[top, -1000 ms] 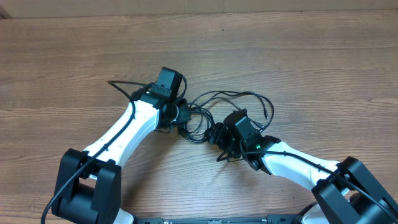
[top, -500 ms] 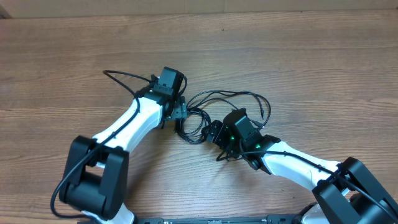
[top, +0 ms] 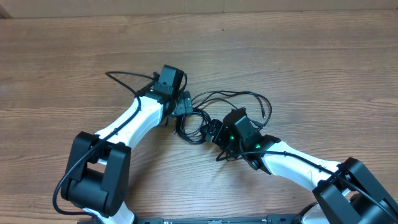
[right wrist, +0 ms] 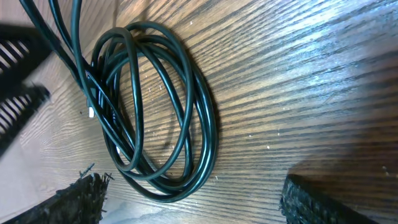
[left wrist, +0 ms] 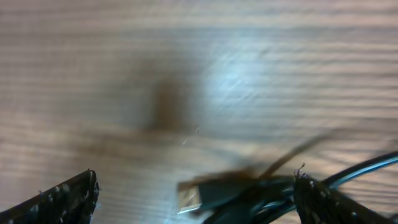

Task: Untangle cables

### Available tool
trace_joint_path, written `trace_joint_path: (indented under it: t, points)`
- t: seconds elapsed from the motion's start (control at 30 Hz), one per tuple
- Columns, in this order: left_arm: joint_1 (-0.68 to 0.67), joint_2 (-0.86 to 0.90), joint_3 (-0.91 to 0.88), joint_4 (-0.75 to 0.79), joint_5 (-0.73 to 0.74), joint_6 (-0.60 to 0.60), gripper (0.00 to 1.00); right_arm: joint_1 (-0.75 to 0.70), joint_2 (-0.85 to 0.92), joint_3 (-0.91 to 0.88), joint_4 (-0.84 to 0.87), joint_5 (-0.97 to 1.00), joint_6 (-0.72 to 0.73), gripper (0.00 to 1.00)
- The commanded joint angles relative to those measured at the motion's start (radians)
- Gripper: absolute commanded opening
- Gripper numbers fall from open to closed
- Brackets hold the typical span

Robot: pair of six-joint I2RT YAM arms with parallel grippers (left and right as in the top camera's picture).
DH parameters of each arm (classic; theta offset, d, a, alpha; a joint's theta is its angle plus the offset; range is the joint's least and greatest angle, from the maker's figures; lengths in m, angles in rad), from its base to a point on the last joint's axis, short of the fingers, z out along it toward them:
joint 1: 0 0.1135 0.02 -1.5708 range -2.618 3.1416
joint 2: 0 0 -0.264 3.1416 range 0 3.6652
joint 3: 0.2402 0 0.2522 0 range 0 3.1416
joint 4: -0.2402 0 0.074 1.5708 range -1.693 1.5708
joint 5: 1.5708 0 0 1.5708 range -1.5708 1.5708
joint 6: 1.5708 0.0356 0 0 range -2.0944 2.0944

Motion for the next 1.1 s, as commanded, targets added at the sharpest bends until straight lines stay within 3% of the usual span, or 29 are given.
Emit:
trace_joint_path:
  t: [0.0,0.1,0.13,0.2,0.33,0.37,0.47,0.6,0.97,1.07]
  points:
    - [0.008,-0.034,0.016,0.062,0.058,0.181,1.00,0.005,0.020,-0.016,-0.030,0.029,0.001,0.89]
    - [0.017,-0.034,0.029,0.063,0.243,0.390,0.99,0.002,0.016,-0.014,-0.030,-0.027,-0.080,0.65]
    - [0.017,-0.034,0.029,0.061,0.302,0.469,1.00,-0.003,0.011,-0.013,-0.031,-0.036,-0.103,0.63]
    - [0.016,-0.034,0.029,0.052,0.381,0.590,0.99,-0.013,-0.013,-0.013,-0.039,-0.046,-0.135,0.62]
    - [0.009,-0.034,0.029,0.092,0.431,0.719,0.99,-0.032,-0.120,-0.013,-0.122,-0.047,-0.204,0.74]
    - [0.007,-0.034,0.029,0.105,0.431,0.748,0.99,-0.032,-0.156,-0.013,-0.150,-0.040,-0.221,0.81]
    - [0.000,-0.032,0.029,0.124,0.430,0.787,1.00,-0.032,-0.292,-0.013,-0.252,0.006,-0.251,0.93]
    - [-0.013,-0.030,0.029,0.127,0.431,0.786,1.00,-0.032,-0.452,-0.013,-0.379,0.105,-0.251,1.00]
    - [-0.031,0.108,0.028,0.194,0.397,0.808,1.00,-0.032,-0.485,-0.014,-0.447,0.134,-0.251,1.00]
    - [-0.031,0.142,0.028,0.244,0.397,0.806,0.90,-0.032,-0.485,-0.014,-0.447,0.134,-0.251,1.00]
